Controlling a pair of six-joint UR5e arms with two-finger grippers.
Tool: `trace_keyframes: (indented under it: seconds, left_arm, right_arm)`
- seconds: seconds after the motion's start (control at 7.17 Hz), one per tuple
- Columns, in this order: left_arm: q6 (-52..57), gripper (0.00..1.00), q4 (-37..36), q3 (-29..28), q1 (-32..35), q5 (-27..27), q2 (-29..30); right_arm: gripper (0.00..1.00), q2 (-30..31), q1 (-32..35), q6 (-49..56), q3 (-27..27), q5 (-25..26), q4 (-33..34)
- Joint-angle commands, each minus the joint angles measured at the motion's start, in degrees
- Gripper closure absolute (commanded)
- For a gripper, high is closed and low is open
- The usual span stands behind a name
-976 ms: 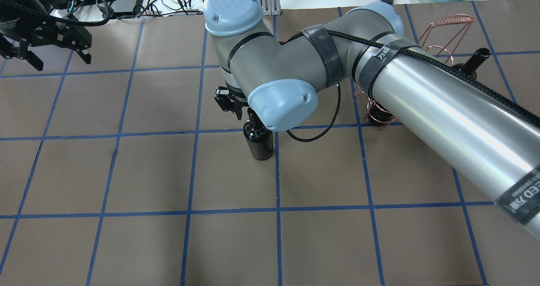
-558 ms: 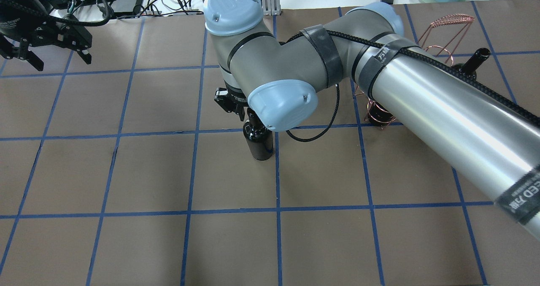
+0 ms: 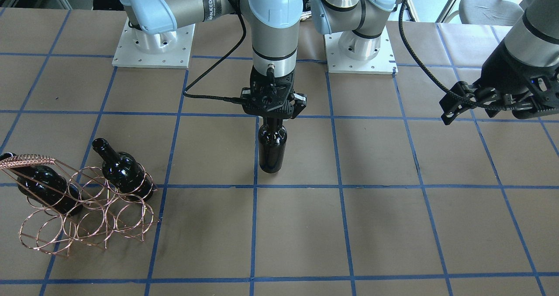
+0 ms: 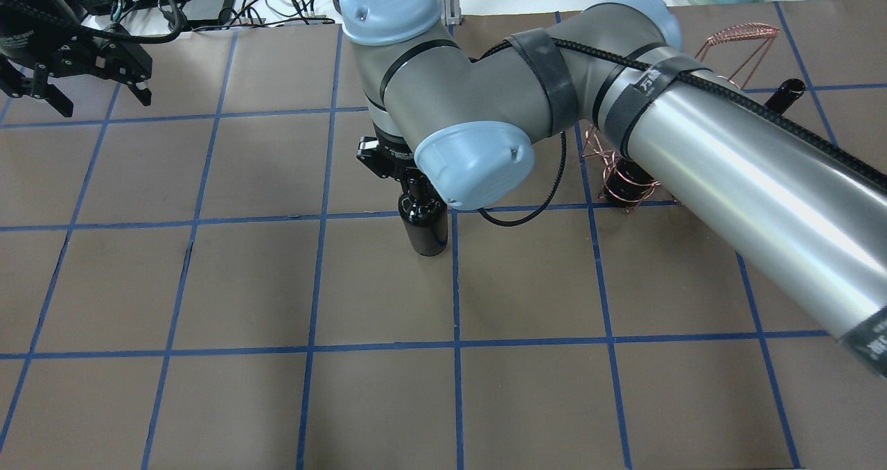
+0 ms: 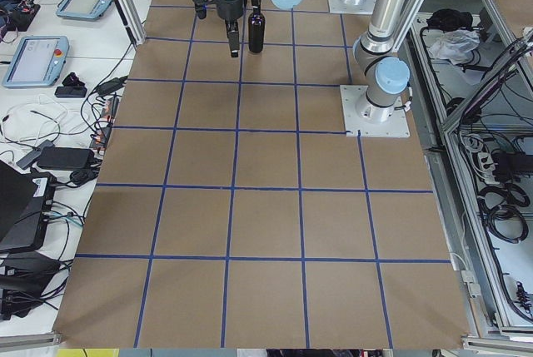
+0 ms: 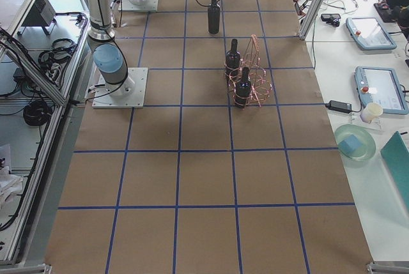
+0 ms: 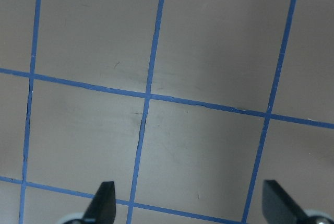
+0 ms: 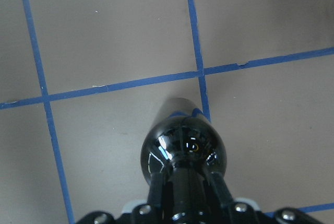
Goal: Place wine into wine basket
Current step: 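Lift the bottle with the right gripper and carry it to the wire rack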
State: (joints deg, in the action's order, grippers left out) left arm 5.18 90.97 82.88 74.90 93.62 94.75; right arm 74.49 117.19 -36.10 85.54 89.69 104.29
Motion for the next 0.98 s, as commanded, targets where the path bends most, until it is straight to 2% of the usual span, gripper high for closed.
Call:
trace_keyframes:
  seconds: [0.0,0.56,0.7,0.84]
  left_arm:
    - [0.0,0.00,0.0,0.0,0.1,-0.1,0.0]
    - [0.0,0.00,0.0,0.0,0.1,-0.1,0.0]
    - [0.0,0.00,0.0,0.0,0.2,-0.3,0.0]
    - [-0.1,0.00,-0.1,0.0,0.8,-0.4,0.2]
  right_arm:
    - [1.00,7.5,-5.6,4.8,-0.2,1.4,-9.1]
    - [1.00,23.6,-26.8,38.7,-1.9,2.8,-27.4]
    - [1.00,23.9,-30.5,44.9,-3.8,4.2,-30.5]
    - [1.00,23.7,-35.1,51.6,-4.4,4.1,-30.5]
